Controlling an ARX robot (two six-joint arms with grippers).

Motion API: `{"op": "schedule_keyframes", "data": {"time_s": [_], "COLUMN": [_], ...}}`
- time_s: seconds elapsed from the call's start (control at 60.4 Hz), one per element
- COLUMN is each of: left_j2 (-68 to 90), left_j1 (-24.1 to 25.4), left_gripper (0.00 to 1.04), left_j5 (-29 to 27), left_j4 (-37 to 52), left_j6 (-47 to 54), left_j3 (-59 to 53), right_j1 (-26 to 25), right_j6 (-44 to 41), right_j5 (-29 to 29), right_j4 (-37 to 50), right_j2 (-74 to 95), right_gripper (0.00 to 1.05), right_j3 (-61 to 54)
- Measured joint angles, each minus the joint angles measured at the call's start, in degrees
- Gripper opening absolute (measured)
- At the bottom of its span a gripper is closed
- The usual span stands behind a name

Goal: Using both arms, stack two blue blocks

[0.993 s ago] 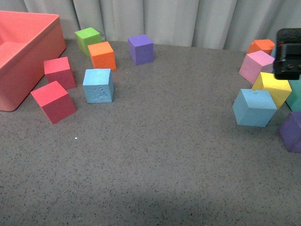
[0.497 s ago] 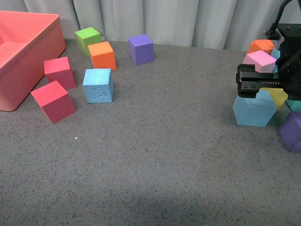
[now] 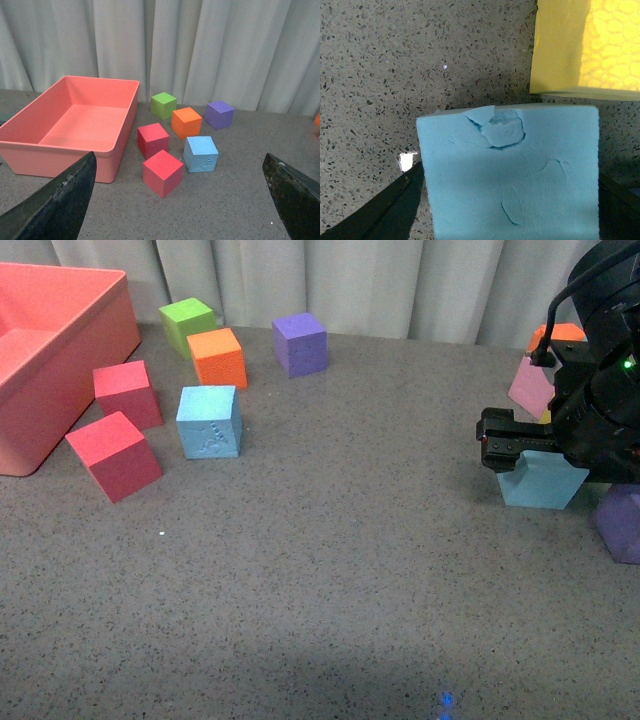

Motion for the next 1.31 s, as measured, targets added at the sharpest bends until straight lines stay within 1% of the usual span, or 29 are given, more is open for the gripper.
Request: {"op": "schedule_keyframes", "data": {"time_s": [0.199,0.315,0.447,0.53,0.728,0.828,0.977,1.192,1.308], "left_j2": [0.0,0.0,0.0,0.0,0.0,0.0,0.0,0.0,0.0], "left_j1": [0.0,0.0,0.0,0.0,0.0,0.0,0.0,0.0,0.0], "left_gripper": [0.98,0.98,0.98,0.98,0.98,0.98,0.98,0.98,0.98], "left_j5": [0.0,0.0,0.0,0.0,0.0,0.0,0.0,0.0,0.0], "left_j4": [0.0,0.0,0.0,0.0,0.0,0.0,0.0,0.0,0.0], "left_j6": [0.0,0.0,0.0,0.0,0.0,0.0,0.0,0.0,0.0], "left_j3": [0.0,0.0,0.0,0.0,0.0,0.0,0.0,0.0,0.0], "right_j1": [0.0,0.0,0.3,1.0,4.9,7.1,11.7,14.6,15.6], "right_j6": [-0.1,0.0,0.0,0.5,1.9,2.8,5.1,7.8,8.7], "right_j5": [0.3,0.6,-0.2,-2.3,-3.0,-3.2,-3.7,-3.7,-3.1], "right_j4": [-0.7,-0.7,0.1,1.0,-0.5,-1.4,-4.6,-7.6,-9.0], "right_j2": [0.9,0.9,0.7,0.3,0.1,0.9,5.2,10.3,11.5], "right_gripper": [0.6,0.51,0.49,0.48,0.48,0.48,0.48,0.48,0.48], "right_j3": [0.9,1.0,0.8,0.6,2.3,5.3,13.6,20.9,22.9]}}
